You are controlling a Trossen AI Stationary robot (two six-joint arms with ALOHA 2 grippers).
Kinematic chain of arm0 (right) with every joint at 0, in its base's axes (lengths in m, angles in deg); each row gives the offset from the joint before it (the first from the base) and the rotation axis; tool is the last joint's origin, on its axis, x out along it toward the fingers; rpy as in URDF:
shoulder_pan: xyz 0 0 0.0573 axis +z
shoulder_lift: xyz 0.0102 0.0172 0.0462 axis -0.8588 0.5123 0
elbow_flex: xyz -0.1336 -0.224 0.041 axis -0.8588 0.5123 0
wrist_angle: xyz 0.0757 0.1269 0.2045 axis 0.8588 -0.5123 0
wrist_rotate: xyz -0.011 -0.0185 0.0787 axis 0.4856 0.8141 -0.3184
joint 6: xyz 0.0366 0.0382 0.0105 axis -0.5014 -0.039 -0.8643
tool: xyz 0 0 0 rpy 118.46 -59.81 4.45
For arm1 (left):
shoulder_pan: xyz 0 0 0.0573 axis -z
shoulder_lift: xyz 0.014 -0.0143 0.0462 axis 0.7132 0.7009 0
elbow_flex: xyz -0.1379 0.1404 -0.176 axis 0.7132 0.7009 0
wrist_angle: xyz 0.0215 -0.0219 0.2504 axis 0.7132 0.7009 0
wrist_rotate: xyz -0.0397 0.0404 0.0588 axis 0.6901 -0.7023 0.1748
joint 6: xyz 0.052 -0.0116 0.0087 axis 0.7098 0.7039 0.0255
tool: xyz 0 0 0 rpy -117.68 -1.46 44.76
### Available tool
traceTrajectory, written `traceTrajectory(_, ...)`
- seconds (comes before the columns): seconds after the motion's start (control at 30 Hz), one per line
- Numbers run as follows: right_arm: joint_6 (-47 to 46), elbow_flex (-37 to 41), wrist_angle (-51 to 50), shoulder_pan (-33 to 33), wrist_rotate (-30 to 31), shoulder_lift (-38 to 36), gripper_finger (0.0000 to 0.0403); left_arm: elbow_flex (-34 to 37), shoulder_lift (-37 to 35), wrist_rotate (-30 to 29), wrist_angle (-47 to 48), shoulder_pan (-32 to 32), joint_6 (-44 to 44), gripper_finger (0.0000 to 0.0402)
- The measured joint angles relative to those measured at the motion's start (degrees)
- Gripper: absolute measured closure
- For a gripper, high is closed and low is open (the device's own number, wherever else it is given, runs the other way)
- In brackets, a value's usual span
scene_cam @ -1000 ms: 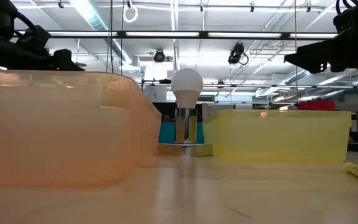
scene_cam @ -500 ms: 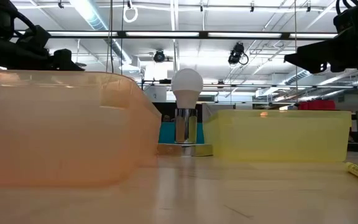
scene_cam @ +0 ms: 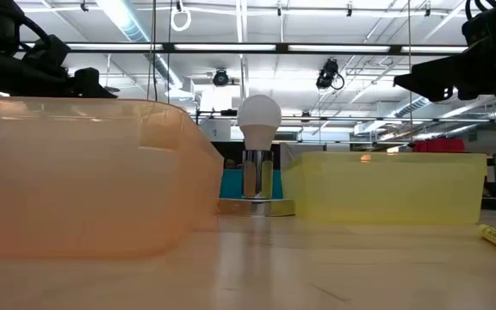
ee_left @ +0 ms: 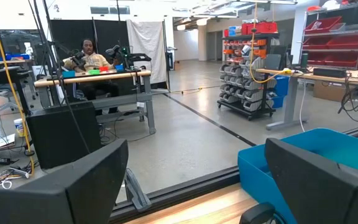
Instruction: Pick & Place Markers
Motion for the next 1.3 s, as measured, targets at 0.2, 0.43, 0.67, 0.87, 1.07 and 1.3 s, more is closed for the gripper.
traceTrajectory(0.2, 0.0, 0.0, 0.0, 0.0, 0.0, 0.0, 0.008, 0.0, 0.0, 0.0, 0.0, 0.0, 0.0, 0.0019)
traceTrajectory(0.43, 0.0, 0.0, 0.0, 0.0, 0.0, 0.0, 0.008, 0.0, 0.0, 0.0, 0.0, 0.0, 0.0, 0.0019)
traceTrajectory(0.67, 0.0, 0.0, 0.0, 0.0, 0.0, 0.0, 0.008, 0.0, 0.0, 0.0, 0.0, 0.0, 0.0, 0.0019)
traceTrajectory(0.87, 0.0, 0.0, 0.0, 0.0, 0.0, 0.0, 0.008, 0.0, 0.0, 0.0, 0.0, 0.0, 0.0, 0.0019)
traceTrajectory(1.07, 0.0, 0.0, 0.2, 0.0, 0.0, 0.0, 0.008, 0.0, 0.0, 0.0, 0.0, 0.0, 0.0, 0.0019)
traceTrajectory(1.3, -3.8, 0.0, 3.6, 0.0, 0.0, 0.0, 0.008, 0.0, 0.0, 0.0, 0.0, 0.0, 0.0, 0.0019)
